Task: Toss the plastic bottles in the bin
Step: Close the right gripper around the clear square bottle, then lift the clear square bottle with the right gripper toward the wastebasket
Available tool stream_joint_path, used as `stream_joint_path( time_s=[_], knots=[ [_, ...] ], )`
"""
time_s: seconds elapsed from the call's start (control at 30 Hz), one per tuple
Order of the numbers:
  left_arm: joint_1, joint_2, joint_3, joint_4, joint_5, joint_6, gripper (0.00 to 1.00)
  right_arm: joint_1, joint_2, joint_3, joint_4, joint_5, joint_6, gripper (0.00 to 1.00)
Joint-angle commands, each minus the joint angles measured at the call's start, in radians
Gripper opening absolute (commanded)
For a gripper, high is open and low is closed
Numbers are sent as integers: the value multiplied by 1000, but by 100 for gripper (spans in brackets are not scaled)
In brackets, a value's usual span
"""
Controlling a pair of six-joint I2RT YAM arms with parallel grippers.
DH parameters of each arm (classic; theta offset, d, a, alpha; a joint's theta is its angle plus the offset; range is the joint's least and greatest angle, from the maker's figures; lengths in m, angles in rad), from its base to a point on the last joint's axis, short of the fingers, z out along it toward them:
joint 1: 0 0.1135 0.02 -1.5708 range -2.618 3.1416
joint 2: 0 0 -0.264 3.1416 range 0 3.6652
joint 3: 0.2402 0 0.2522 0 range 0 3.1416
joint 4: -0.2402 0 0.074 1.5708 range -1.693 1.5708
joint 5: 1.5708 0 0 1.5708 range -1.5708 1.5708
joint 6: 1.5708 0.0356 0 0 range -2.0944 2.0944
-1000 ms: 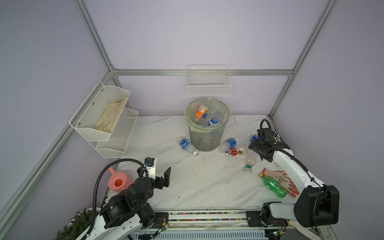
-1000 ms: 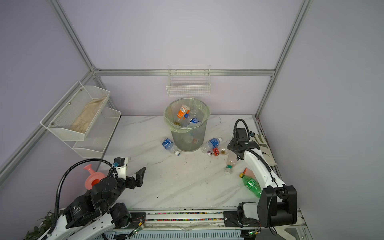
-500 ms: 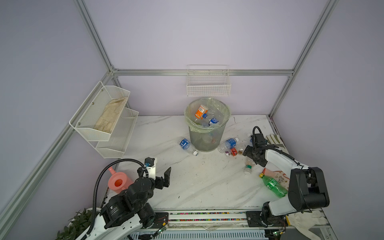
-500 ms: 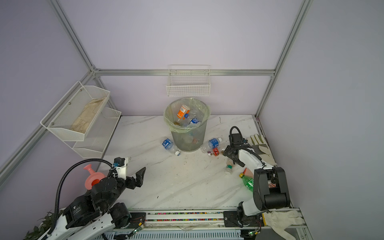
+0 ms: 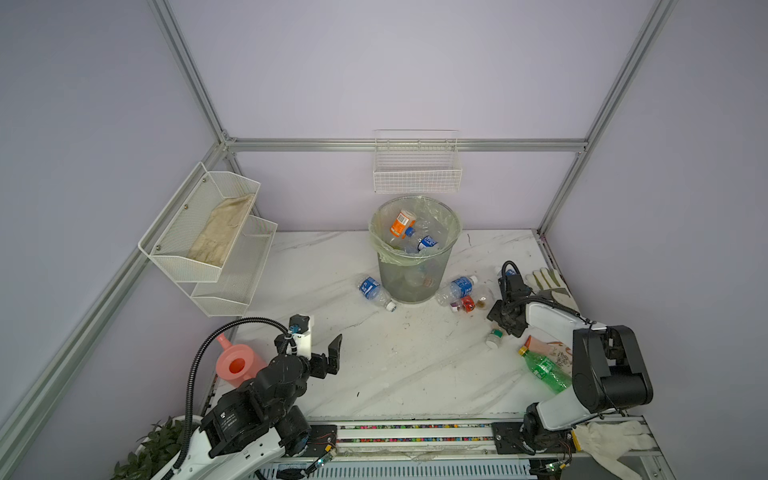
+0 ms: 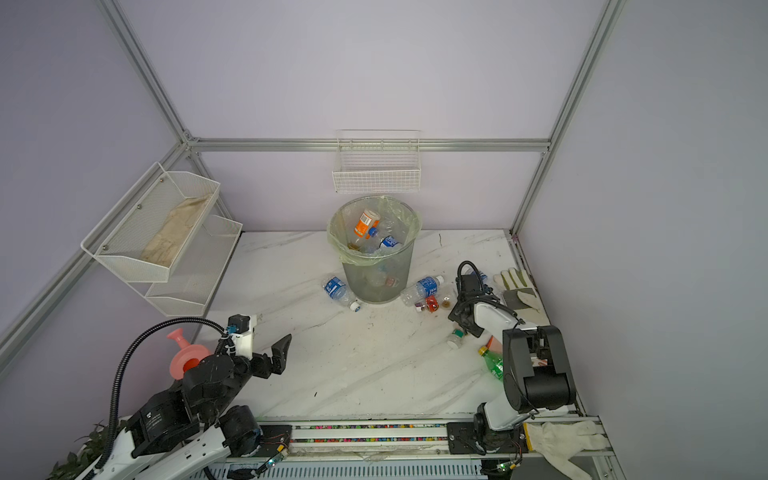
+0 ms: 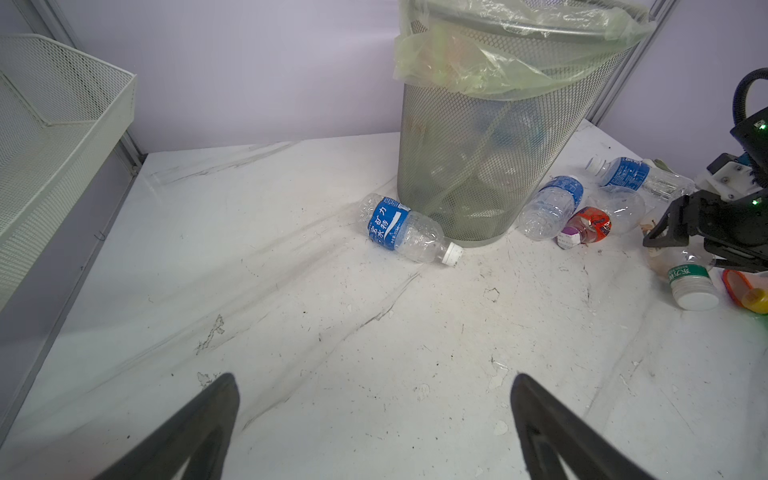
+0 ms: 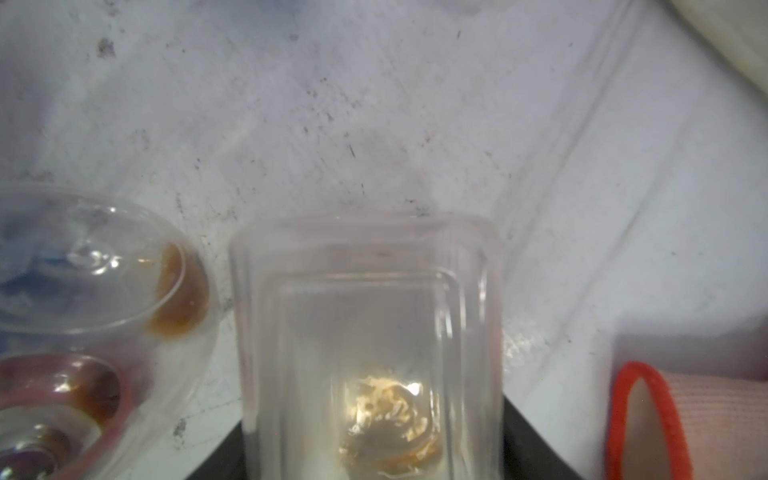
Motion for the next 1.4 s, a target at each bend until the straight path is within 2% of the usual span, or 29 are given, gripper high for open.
stream_joint_path(
  time_s=[0.0,0.1,0.17,0.33,0.4,0.47,0.63,0.87,0.93,1.07,1.1,1.23,1.37],
  knots=[
    [-19,-134,-4,17,-9,15,100,-1,-20,-7,15,17,11,50],
    [-18,-135,-3,15,-13,14,100,-2,-56,-26,17,23,17,38],
    [-18,-139,-1,13,-13,12,100,-2,-107,-52,26,18,18,28],
    [-18,-146,-1,12,-5,14,100,-2,-244,-99,16,13,19,9],
    [-17,-151,0,13,-5,14,100,-2,-288,-97,-13,15,20,8],
    [-18,-156,0,13,-8,13,100,-3,-332,-81,-53,15,11,2],
    [-18,-165,-1,12,-13,12,100,-2,-470,-18,-130,-2,-68,0],
    [-17,-160,0,9,-13,11,100,-1,-671,49,-166,-163,-142,0],
    [-18,-160,1,8,-10,9,100,-1,-700,59,-158,-232,-136,0],
    [-18,-172,1,7,-11,6,100,-1,-722,60,-99,-469,-99,0],
    [-17,-175,0,7,-13,4,100,0,-722,69,-102,-489,-98,0],
    [-18,-184,-2,7,-8,5,100,0,-737,130,-133,-465,-125,0],
    [-18,-173,-4,10,-7,5,100,0,-750,154,-74,-520,-86,0]
  ],
)
